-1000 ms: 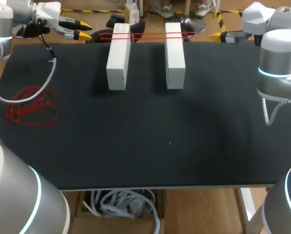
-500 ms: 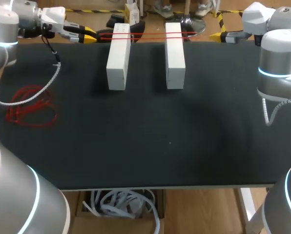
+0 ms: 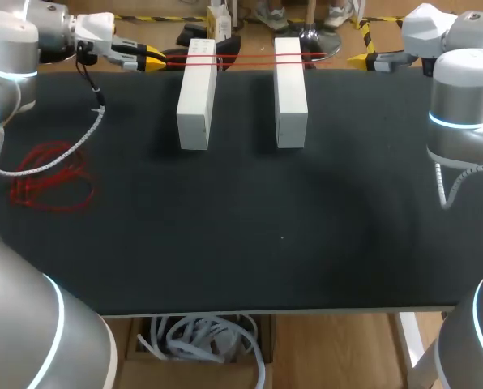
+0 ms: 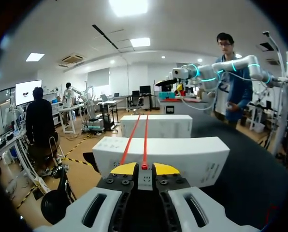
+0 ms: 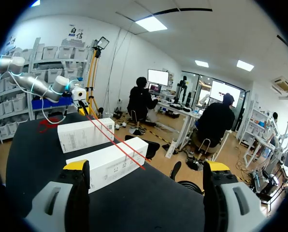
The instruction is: Grab the tape and strap the tape.
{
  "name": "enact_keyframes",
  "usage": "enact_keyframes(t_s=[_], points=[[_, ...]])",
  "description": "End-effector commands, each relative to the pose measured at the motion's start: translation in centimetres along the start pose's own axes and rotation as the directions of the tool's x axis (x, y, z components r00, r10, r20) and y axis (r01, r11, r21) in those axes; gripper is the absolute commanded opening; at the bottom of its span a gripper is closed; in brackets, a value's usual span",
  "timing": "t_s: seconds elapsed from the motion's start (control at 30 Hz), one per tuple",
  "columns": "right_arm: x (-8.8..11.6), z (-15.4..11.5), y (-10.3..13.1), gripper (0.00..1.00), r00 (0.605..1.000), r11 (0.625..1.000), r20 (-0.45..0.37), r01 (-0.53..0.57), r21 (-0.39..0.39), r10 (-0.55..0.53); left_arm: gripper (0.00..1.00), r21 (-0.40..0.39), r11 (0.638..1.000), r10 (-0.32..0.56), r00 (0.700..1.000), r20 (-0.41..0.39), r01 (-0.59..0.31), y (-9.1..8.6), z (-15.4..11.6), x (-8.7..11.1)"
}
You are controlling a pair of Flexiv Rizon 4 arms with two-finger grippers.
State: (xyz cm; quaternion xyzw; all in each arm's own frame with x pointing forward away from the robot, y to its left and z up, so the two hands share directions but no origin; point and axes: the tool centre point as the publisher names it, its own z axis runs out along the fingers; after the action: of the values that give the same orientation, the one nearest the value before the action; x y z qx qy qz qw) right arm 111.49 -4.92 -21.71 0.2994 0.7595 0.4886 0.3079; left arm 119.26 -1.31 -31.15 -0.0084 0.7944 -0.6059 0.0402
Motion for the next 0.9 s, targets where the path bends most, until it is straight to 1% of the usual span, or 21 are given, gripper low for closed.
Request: enact_keyframes(t_s=[0.03, 0.13, 0.23, 0.4, 0.5, 0.57, 0.9], points=[[-0.02, -0.06, 0.03, 1.00, 1.000, 1.000, -0.001, 0.000, 0.002, 0.000, 0.28, 0.009, 1.000, 0.000, 0.926, -0.378, 0.004, 0.58, 0.37, -0.91], [-0.02, -0.06, 0.03, 1.00, 1.000, 1.000, -0.001, 0.000, 0.002, 0.000, 0.29, 0.011, 1.000, 0.001, 0.925, -0.381, 0.004, 0.59, 0.53, -0.84], [-0.02, -0.06, 0.03, 1.00, 1.000, 1.000, -0.001, 0.000, 0.002, 0.000, 0.28, 0.014, 1.000, 0.002, 0.923, -0.384, 0.004, 0.61, 0.68, -0.79], [-0.02, -0.06, 0.03, 1.00, 1.000, 1.000, -0.001, 0.000, 0.002, 0.000, 0.19, 0.018, 1.000, 0.005, 0.921, -0.389, 0.003, 0.65, 0.90, -0.76], [-0.02, -0.06, 0.03, 1.00, 1.000, 1.000, -0.001, 0.000, 0.002, 0.000, 0.20, 0.018, 1.000, 0.004, 0.920, -0.391, 0.003, 0.67, 1.00, -0.81], [-0.02, -0.06, 0.03, 1.00, 1.000, 1.000, -0.001, 0.000, 0.002, 0.000, 0.24, 0.016, 1.000, 0.001, 0.921, -0.390, 0.006, 0.78, 1.06, -0.88], [-0.02, -0.06, 0.03, 1.00, 1.000, 1.000, -0.001, 0.000, 0.002, 0.000, 0.19, 0.021, 1.000, 0.005, 0.919, -0.395, 0.003, 0.99, 1.36, -1.08]])
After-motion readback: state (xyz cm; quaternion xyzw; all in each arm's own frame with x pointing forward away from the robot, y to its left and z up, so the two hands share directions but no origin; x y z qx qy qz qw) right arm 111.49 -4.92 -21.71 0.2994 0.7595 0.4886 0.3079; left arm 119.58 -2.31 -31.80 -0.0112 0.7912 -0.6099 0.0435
